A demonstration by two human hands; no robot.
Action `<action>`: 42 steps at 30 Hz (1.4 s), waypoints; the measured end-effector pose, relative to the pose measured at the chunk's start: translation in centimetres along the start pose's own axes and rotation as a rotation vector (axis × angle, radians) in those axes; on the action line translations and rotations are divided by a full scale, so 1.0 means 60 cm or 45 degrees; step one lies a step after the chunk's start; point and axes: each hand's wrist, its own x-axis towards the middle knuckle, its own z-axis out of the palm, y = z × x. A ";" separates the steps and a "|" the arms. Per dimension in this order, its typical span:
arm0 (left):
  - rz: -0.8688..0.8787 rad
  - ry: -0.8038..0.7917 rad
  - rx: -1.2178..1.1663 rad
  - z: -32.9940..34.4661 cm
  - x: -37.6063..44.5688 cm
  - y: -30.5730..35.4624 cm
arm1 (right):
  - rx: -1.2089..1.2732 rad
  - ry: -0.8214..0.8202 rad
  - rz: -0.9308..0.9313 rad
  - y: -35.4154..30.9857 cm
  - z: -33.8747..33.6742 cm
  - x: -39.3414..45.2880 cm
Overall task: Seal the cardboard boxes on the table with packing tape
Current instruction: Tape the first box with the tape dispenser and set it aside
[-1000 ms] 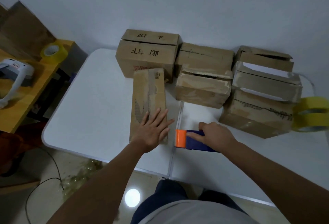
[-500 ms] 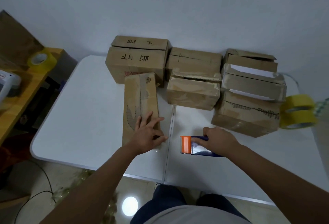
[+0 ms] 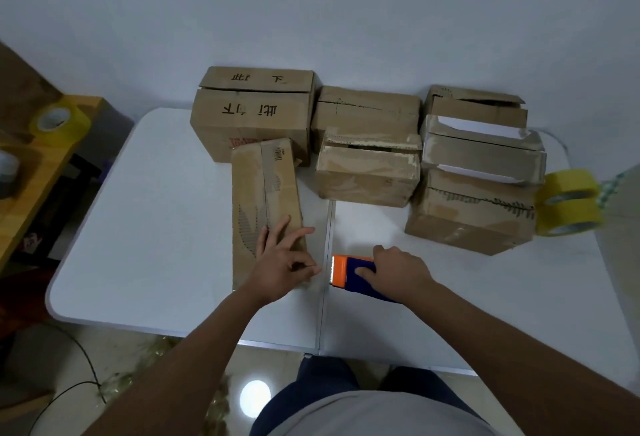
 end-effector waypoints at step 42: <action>0.061 -0.054 0.014 -0.035 0.003 -0.007 | 1.700 0.060 0.201 -0.068 0.086 -0.031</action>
